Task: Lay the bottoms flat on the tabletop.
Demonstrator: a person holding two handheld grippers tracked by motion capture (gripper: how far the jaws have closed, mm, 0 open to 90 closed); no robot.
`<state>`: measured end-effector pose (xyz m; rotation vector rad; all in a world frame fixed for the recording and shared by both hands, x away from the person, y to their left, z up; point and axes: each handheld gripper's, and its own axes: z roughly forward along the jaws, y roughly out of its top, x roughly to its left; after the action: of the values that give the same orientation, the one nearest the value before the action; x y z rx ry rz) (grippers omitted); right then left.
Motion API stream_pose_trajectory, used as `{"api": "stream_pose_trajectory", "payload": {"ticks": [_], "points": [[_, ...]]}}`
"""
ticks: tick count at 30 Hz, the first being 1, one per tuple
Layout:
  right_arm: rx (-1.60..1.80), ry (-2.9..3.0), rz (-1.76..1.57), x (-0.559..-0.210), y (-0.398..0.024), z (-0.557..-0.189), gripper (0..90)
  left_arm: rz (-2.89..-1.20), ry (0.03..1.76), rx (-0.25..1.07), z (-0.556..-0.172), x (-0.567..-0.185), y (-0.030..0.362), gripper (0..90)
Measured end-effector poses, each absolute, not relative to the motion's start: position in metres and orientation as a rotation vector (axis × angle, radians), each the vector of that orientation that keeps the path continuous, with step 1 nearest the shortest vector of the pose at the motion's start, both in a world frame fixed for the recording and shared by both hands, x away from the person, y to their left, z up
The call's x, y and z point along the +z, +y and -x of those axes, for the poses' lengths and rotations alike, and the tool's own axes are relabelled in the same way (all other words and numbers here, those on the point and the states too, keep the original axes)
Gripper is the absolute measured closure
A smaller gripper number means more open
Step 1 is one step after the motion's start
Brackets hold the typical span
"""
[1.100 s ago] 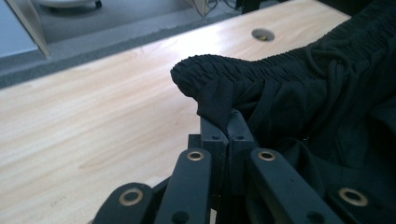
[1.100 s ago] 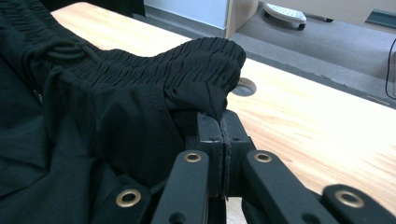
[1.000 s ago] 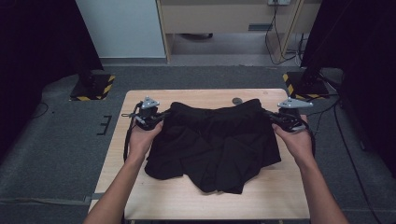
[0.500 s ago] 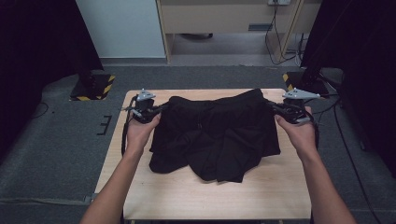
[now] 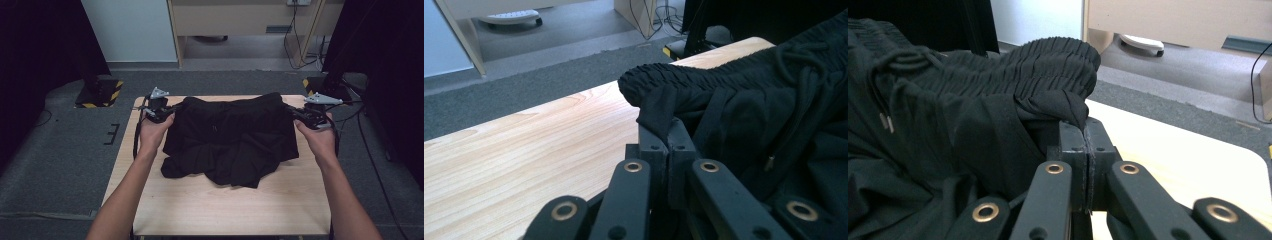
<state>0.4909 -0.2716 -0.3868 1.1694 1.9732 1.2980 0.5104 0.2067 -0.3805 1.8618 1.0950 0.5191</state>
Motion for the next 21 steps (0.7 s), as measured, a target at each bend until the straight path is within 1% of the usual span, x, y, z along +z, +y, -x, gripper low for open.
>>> {"api": "stream_pose_trajectory", "payload": {"ticks": [3,4,5,6,9,11,12,13,14,15,16,18,19,20,21], "points": [[1.282,1.983,-1.189,-0.385,-0.270,-0.502,89.3,-1.896,1.100,0.529,-0.524,-0.380,0.205,88.1],[1.276,1.988,-1.195,-0.385,-0.270,-0.507,89.3,-1.895,1.109,0.528,-0.529,-0.380,0.206,88.1],[1.258,1.999,-1.206,-0.383,-0.269,-0.518,89.3,-1.871,1.125,0.500,-0.540,-0.380,0.208,88.2],[1.258,1.999,-1.206,-0.383,-0.269,-0.518,89.3,-1.871,1.125,0.500,-0.540,-0.380,0.208,88.2],[1.237,2.008,-1.234,-0.381,-0.268,-0.540,89.3,-1.899,1.129,0.545,-0.560,-0.376,0.208,88.2],[1.237,1.989,-1.242,-0.376,-0.263,-0.556,89.2,-1.855,1.146,0.557,-0.573,-0.370,0.210,88.1],[1.208,1.938,-1.273,-0.373,-0.255,-0.568,79.2,-1.835,1.147,0.568,-0.579,-0.369,0.211,81.4],[1.208,1.938,-1.273,-0.373,-0.255,-0.568,79.2,-1.819,1.170,0.577,-0.584,-0.370,0.211,81.4],[1.156,1.904,-1.319,-0.374,-0.250,-0.571,68.4,-1.790,1.203,0.587,-0.589,-0.373,0.211,68.9],[1.109,1.876,-1.354,-0.377,-0.246,-0.572,50.5,-1.791,1.228,0.578,-0.591,-0.377,0.214,52.0],[1.053,1.837,-1.389,-0.387,-0.241,-0.567,39.8,-1.822,1.248,0.574,-0.591,-0.379,0.217,51.9],[1.058,1.839,-1.392,-0.391,-0.240,-0.562,38.3,-1.820,1.235,0.678,-0.578,-0.384,0.222,51.8],[1.062,1.861,-1.379,-0.401,-0.241,-0.551,37.0,-1.816,1.222,0.683,-0.569,-0.386,0.224,49.1],[1.062,1.861,-1.379,-0.401,-0.241,-0.551,37.0,-1.832,1.216,0.679,-0.561,-0.390,0.226,49.1],[1.062,1.873,-1.377,-0.407,-0.242,-0.544,36.5,-1.841,1.212,0.671,-0.551,-0.395,0.227,46.7]]}}
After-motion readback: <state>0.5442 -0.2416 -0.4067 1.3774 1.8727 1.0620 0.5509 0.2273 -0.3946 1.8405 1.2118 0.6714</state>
